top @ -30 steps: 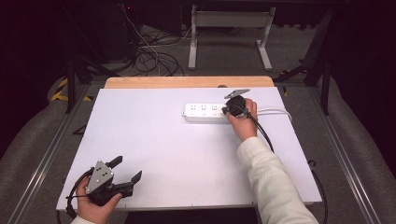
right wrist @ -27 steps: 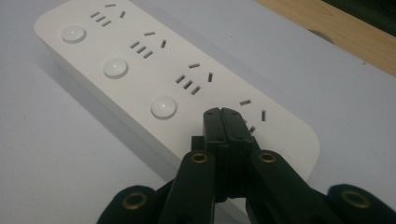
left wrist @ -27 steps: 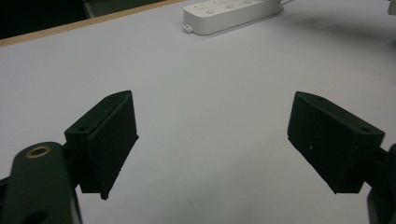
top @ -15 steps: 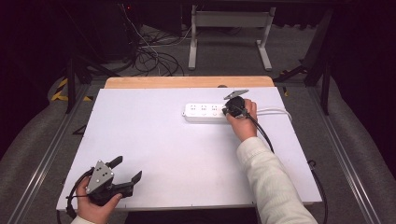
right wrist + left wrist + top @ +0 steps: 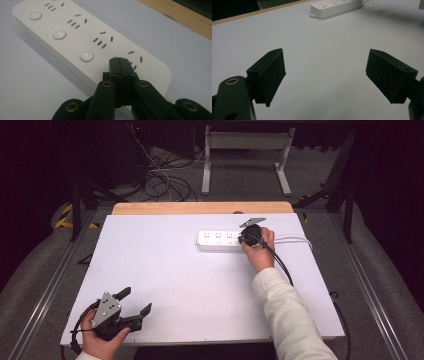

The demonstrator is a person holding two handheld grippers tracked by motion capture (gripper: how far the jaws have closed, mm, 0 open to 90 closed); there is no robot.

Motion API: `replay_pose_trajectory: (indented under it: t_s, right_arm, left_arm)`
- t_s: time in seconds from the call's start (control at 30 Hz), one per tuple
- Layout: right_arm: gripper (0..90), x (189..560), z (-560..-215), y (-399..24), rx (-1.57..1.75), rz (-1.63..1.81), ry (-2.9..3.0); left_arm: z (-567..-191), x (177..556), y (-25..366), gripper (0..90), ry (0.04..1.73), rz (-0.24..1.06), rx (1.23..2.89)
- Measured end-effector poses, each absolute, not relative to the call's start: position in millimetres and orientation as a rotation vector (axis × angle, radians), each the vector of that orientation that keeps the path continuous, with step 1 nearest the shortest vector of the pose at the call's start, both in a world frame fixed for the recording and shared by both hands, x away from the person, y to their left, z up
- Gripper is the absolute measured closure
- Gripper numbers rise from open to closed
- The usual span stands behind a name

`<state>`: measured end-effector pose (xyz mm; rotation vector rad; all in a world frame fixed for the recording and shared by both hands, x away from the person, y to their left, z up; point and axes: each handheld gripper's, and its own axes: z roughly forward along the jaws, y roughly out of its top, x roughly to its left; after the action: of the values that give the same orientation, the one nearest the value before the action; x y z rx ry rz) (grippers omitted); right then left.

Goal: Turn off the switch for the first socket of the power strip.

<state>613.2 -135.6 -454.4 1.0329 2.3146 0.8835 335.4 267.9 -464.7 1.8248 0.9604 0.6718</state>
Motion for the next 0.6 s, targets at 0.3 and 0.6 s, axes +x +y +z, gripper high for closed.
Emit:
replay_pose_trajectory:
  t_s: [0.3,0.6]
  right_arm:
    - [90.0,612.5,-455.9,-137.1,1.066,0.910,2.296]
    - [90.0,613.2,-456.0,-136.1,1.106,0.917,2.297]
  left_arm:
    - [-464.6,336.0,268.4,16.1,0.954,0.676,1.831]
    - [-464.8,335.2,267.2,16.1,0.954,0.673,1.830]
